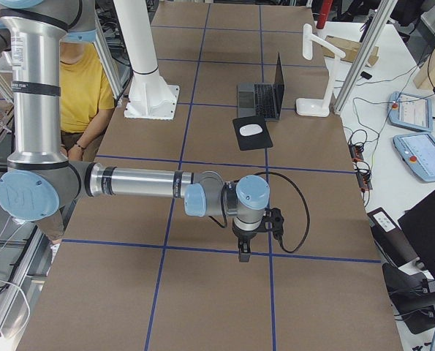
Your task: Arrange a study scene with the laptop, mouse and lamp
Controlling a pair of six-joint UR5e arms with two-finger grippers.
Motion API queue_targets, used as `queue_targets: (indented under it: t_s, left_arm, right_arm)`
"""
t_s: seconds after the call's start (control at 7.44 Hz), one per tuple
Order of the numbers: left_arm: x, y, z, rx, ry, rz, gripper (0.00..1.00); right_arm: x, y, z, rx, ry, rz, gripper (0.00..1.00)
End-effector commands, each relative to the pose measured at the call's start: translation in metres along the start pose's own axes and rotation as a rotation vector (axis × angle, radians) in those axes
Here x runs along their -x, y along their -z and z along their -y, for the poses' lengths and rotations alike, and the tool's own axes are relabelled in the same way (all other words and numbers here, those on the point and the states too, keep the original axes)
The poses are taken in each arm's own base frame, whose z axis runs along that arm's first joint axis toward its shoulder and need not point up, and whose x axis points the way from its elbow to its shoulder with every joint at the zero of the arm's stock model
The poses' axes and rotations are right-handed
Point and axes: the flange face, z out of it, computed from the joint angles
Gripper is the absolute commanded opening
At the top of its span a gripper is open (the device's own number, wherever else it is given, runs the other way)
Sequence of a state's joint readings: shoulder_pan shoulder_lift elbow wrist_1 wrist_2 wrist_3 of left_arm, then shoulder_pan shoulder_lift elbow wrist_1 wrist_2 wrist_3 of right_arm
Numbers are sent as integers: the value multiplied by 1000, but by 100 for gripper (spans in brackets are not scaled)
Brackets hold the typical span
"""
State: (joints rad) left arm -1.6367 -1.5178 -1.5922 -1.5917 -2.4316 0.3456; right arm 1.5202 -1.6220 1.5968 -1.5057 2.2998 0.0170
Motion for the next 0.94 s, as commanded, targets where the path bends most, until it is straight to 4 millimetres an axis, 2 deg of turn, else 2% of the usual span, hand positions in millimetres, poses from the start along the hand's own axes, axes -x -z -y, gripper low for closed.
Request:
queue_targets:
  t_s: [0.0, 0.81]
  left_arm:
    - [0, 0, 1, -9, -9, 4, 100]
    - [-1, 0, 0, -12, -18, 6, 100]
  right_arm:
    - [1, 1, 1, -2, 2, 3, 100]
    - [1, 0, 2, -21, 19, 5, 100]
